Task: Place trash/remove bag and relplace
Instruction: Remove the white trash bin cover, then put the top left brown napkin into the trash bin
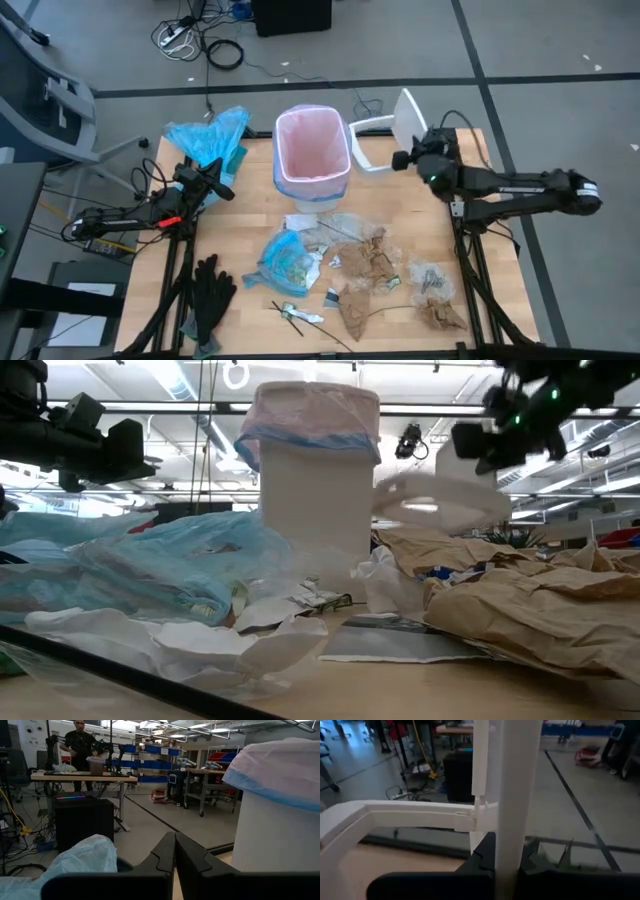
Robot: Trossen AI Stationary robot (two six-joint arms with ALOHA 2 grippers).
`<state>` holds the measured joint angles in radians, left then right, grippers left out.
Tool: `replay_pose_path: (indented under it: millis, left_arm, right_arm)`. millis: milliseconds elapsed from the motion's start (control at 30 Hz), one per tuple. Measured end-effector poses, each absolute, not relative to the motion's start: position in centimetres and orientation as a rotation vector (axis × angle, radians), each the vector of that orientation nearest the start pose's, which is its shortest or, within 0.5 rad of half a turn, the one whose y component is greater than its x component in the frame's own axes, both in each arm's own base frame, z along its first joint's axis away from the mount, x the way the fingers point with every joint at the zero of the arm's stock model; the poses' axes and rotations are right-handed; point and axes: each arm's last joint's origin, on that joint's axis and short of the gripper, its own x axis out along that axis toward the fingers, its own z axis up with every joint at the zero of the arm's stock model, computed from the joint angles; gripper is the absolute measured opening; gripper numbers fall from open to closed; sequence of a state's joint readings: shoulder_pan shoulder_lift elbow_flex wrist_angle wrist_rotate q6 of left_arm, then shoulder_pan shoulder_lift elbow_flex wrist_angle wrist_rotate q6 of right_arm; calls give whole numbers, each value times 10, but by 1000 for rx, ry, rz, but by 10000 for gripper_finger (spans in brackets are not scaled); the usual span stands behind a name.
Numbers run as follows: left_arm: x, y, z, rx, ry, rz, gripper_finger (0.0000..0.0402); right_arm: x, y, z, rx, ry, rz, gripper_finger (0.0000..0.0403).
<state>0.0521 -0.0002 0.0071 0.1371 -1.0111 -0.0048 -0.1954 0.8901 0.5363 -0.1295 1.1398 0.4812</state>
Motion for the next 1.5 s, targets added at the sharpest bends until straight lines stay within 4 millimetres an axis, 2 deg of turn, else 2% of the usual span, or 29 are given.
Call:
replay_pose_path:
  millis: [200, 500, 800, 1100, 1500]
  left_arm:
    - [81, 29, 177, -74, -137, 1061, 21]
    - [81, 29, 177, -74, -137, 1061, 21]
    - [81, 29, 177, -74, -138, 1061, 21]
    - [81, 29, 177, -74, -137, 1061, 21]
    - [81, 29, 177, -74, -138, 1061, 21]
  right_arm:
    - [181, -55, 210, 150, 168, -1428, 4]
    - [203, -58, 161, 145, 280, -1473, 4]
    - [210, -60, 132, 203, 313, -1498, 12]
    - [213, -59, 134, 287, 395, -1382, 62]
    - [207, -57, 171, 208, 396, -1245, 132]
